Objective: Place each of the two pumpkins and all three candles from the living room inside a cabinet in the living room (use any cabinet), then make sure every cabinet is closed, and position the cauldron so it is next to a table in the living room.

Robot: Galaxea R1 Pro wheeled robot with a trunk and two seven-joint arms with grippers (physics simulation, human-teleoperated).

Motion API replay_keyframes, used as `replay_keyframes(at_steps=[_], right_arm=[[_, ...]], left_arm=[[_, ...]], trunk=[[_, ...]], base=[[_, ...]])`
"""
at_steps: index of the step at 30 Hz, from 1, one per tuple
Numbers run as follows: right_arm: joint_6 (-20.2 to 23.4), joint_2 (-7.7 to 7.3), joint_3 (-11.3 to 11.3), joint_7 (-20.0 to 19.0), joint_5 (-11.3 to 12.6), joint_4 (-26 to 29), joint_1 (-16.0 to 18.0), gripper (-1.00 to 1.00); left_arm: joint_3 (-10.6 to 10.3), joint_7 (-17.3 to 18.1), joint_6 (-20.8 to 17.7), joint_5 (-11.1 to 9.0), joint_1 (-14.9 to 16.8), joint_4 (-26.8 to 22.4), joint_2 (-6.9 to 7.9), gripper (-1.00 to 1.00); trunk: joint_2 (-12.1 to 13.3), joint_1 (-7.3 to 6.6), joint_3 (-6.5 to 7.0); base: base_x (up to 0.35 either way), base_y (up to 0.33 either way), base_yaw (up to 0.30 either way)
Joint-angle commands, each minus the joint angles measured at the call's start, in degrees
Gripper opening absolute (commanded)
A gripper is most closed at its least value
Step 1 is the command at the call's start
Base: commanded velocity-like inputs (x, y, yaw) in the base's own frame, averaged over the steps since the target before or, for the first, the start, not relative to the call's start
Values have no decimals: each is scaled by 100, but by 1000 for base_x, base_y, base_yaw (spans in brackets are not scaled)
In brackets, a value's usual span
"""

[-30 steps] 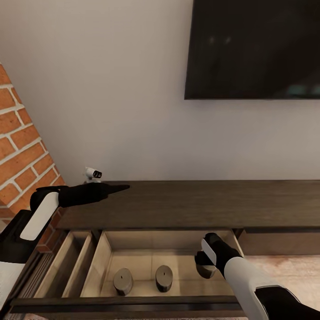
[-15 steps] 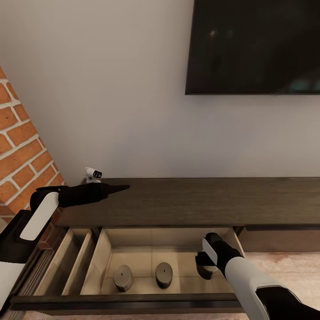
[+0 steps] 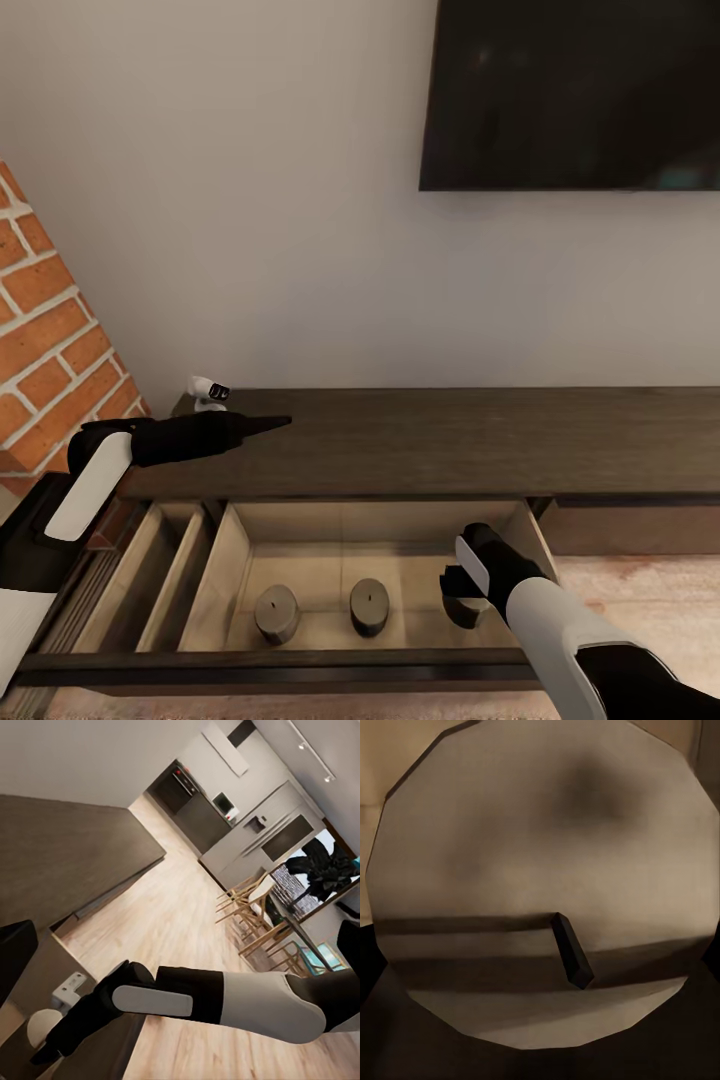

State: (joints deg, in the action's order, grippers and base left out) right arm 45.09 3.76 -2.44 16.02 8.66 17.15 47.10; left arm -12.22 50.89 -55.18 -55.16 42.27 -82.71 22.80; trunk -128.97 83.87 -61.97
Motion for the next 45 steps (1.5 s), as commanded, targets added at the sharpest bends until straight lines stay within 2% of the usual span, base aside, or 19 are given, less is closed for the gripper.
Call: replay_keyframes(at_steps=[1,7,12,17,24,27,31,35,38,45], right_arm=[[0,1,-2,2,-9,4,1,-100],[3,-9,-6,4,-42,25,1,-100],[-40,-15,-25,-41,-42,38,1,-100],[-57,-21,-28,-62,-35,33,1,-100],[-61,-9,-37,-65,-46,23,1,-100],[-56,-8,-37,-64,-54,29,1,-100],[-48,-7,-37,-64,-56,34,1,-100],[-44,-7,-40,-61,-57,34,1,-100],[-44,-7,-45,-56,-57,35,1,-100],[-42,-14,-46,-55,-65,40,1,-100]], left_arm=[[0,0,-2,-4,0,0,0,100],[0,0,-2,-4,0,0,5,100],[0,0,-2,-4,0,0,1,100],[0,0,-2,-4,0,0,-3,100],[0,0,-2,-18,0,0,4,100],[0,0,-2,-20,0,0,3,100],[0,0,-2,-21,0,0,3,100],[0,0,-2,-21,0,0,4,100],[0,0,-2,-21,0,0,4,100],[0,0,-2,-21,0,0,5,100]], trunk=[[-42,22,-28],[-282,154,-178],[-282,154,-183],[-483,264,-273],[-483,264,-273],[-603,330,-327],[-603,330,-327],[-764,418,-398],[-764,418,-398],[-1044,571,-524]], base=[[0,0,0],[0,0,0],[0,0,0],[0,0,0],[0,0,0],[0,0,0],[0,0,0],[0,0,0],[0,0,0],[0,0,0]])
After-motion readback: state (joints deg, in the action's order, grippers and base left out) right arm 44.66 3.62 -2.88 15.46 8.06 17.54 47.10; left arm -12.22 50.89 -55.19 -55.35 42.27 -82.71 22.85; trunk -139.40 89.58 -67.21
